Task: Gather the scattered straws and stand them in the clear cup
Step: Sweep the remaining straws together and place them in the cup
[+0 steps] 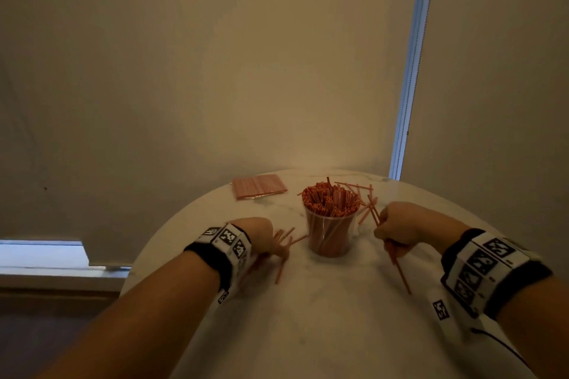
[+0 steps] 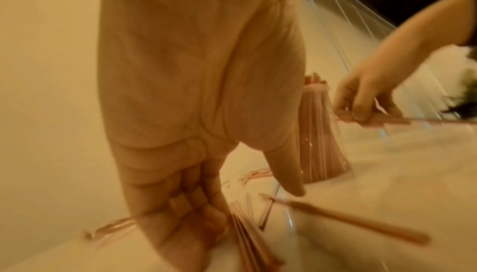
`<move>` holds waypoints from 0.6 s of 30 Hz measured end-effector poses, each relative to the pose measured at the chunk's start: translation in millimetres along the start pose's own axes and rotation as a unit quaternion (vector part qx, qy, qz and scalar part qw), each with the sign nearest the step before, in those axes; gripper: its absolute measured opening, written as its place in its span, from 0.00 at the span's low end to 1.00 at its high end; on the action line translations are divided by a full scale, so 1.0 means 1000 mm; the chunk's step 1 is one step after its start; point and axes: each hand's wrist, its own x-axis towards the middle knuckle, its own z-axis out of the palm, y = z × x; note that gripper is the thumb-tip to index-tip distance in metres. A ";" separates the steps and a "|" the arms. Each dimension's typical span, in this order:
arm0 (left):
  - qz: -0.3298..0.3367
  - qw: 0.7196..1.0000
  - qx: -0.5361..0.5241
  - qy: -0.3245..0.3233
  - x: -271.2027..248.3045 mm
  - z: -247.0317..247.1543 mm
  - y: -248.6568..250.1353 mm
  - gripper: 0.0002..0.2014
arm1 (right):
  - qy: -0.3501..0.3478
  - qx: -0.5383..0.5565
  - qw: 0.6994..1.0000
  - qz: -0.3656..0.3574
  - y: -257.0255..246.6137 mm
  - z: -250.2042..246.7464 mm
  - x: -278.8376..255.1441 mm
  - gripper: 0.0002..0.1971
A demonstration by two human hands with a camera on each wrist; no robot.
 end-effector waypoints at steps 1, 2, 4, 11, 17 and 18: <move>0.013 1.000 0.017 0.017 0.002 0.002 0.006 0.26 | 0.006 0.008 1.000 -0.001 -0.001 0.000 0.001 0.10; 0.029 0.999 0.030 0.030 0.005 0.003 0.013 0.25 | 0.015 0.014 1.000 -0.004 -0.002 0.000 0.002 0.10; 0.052 0.996 0.052 0.045 0.007 0.003 0.025 0.23 | 0.036 0.023 0.999 -0.011 -0.003 -0.001 0.004 0.09; 0.063 0.993 0.088 0.040 0.008 0.020 0.049 0.15 | 0.072 0.061 0.994 -0.048 -0.004 -0.009 -0.001 0.08; 0.036 0.999 0.006 0.018 0.002 0.018 0.038 0.17 | 0.112 0.100 0.983 -0.106 -0.008 -0.029 -0.023 0.05; 0.027 0.999 -0.021 0.019 0.001 0.014 0.034 0.17 | 0.117 0.111 0.980 -0.120 -0.010 -0.032 -0.027 0.05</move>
